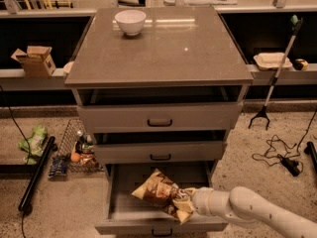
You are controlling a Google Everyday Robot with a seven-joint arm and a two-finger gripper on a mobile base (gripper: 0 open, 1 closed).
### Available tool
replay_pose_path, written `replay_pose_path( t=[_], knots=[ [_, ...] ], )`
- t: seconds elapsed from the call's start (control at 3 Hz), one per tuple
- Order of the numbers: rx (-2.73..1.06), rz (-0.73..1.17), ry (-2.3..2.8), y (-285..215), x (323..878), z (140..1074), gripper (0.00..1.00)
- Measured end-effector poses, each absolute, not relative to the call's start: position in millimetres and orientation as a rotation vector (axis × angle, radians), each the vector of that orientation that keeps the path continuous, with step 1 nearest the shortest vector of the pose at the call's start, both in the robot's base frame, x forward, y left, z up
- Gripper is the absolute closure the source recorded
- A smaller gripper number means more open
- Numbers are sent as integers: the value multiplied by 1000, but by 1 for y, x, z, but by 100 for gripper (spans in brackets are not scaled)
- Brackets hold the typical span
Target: Place brown chip bag into bottom drawer
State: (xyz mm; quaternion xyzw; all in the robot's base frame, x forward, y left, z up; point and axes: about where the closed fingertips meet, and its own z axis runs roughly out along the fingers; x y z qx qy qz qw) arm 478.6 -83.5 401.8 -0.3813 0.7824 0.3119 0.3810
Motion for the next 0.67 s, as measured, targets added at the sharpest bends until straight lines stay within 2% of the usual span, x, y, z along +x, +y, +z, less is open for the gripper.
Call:
replay_pose_path(
  t=[0.67],
  knots=[
    [-864,905,2086,-58,491,277,100]
  ],
)
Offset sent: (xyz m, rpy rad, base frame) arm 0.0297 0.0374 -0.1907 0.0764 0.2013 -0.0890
